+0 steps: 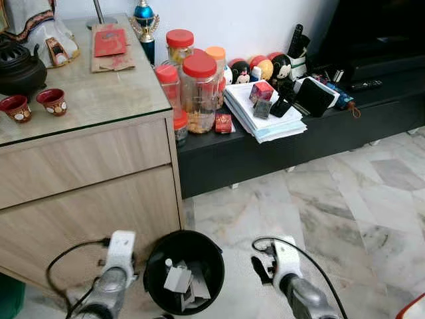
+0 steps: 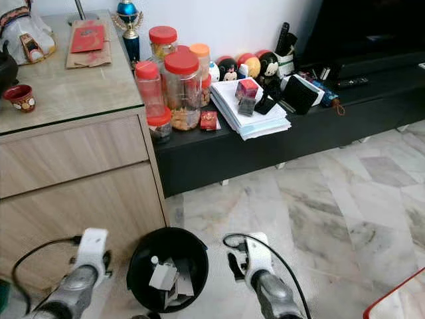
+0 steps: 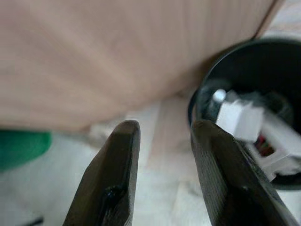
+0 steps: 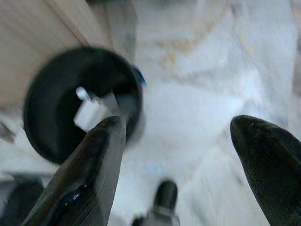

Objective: Picking trash to rubbish bin

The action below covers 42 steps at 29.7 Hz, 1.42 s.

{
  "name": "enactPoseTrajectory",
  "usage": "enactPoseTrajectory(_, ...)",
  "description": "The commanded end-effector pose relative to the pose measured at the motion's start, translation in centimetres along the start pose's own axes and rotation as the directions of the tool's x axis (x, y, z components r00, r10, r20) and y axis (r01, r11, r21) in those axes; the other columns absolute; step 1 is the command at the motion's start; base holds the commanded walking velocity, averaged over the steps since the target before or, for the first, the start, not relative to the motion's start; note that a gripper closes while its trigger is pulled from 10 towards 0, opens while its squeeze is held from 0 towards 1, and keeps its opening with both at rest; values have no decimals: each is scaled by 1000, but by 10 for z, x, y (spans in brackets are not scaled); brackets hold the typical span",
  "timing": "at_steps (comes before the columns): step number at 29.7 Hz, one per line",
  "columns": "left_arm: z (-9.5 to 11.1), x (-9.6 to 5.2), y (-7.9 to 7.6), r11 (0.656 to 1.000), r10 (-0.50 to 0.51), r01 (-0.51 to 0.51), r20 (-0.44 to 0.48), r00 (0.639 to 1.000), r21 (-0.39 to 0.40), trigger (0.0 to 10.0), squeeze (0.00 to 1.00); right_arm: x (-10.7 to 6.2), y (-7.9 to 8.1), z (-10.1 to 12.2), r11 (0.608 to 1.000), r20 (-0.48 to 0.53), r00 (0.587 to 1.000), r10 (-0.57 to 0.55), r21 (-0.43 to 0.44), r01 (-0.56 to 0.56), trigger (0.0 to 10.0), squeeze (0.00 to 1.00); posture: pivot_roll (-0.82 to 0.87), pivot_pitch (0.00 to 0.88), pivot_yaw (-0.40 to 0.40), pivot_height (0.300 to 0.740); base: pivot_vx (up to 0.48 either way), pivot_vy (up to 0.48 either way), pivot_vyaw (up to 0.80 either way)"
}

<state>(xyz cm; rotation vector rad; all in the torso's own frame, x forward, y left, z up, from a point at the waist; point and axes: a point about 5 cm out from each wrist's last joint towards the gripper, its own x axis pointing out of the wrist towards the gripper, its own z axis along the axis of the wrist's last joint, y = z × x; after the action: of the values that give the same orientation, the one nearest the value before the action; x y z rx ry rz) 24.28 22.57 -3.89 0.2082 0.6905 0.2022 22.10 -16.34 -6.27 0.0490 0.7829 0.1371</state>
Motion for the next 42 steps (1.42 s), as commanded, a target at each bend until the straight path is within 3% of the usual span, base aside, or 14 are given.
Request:
enactPoseTrajectory(1,-11,-2,3,1000,26,-27,-46,999,-11,10000,0,-2,-4,-9,999,-32,999,-33,12,33,10000,0,-36,69,-30,740,0,0,0)
enactPoseTrajectory(5,-34,-10,5,999,37,-37,-107,994,-2,10000,0,-11,-10,-34,993,-104,989,-100,51,106,10000,0,-36,55,-21,740,0,0,0)
enactPoseTrajectory(11,-47,-14,0,1000,18,-21,-145,989,-20,10000,0,-16,-14,-47,985,-132,981,-146,68,156,10000,0,-39,45,-17,740,0,0,0)
enactPoseTrajectory(42,-44,-13,4,999,18,-23,-138,990,-36,10000,0,-14,-11,-41,985,-93,985,-144,86,152,10000,0,-47,0,-12,740,-8,0,0)
